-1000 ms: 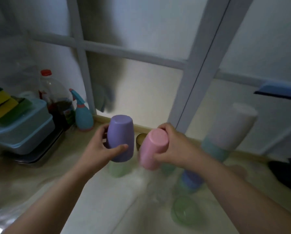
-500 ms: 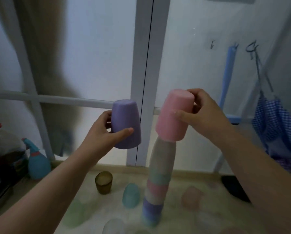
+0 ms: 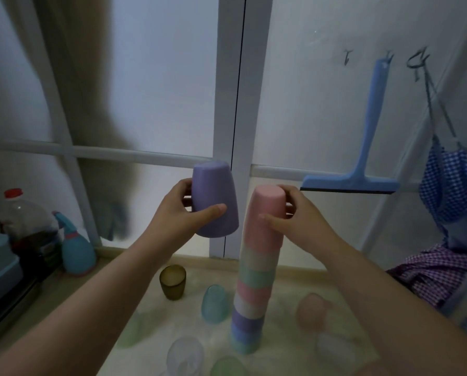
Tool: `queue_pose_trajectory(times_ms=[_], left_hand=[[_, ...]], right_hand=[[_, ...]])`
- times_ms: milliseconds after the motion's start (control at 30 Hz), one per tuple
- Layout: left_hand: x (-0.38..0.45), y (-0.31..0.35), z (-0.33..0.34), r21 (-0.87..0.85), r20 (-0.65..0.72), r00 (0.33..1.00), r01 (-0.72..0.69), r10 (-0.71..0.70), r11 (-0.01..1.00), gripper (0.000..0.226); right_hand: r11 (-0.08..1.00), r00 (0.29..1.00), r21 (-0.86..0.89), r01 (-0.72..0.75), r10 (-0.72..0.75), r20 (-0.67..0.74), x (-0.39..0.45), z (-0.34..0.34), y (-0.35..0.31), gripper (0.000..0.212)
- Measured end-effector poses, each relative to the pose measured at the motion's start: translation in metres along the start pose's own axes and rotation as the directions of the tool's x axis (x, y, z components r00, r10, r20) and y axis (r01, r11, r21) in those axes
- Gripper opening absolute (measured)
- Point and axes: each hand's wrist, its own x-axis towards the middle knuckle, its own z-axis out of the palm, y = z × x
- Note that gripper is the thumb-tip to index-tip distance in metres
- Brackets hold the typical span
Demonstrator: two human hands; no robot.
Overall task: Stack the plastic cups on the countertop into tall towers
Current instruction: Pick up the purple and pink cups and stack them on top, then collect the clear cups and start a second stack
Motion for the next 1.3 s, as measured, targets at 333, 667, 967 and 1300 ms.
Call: queue_pose_trajectory(times_ms=[333,667,967,1300], left_hand=[[0.038,0.061,0.030,-0.061,0.048,0.992,-0.116,0.119,0.991,0.051],[0.030,0.017,0.080,0.054,0.177,0.984,0.008,-0.017,0.999,0.064],[-0.006,-0.013,0.069,0.133,0.046,0.998,-0.053,0.047,0.990,0.045],[-0.073,-0.110,0.045,0.451,0.250,0.968,-0.098,-0.020,0.887,0.019]], right_hand=[[0.999,0.992,0.028,0.021,-0.017,-0.124,-0.016,-0.038,-0.004,0.070],[0.998,0.992,-0.054,-0.010,0.003,-0.128,-0.047,-0.051,0.026,0.038],[0.999,0.998,0.003,-0.034,0.034,-0.058,-0.057,-0.032,0.046,0.029],[0.985,0.987,-0.141,-0.098,0.114,0.112,-0.090,0.036,0.111,0.017]])
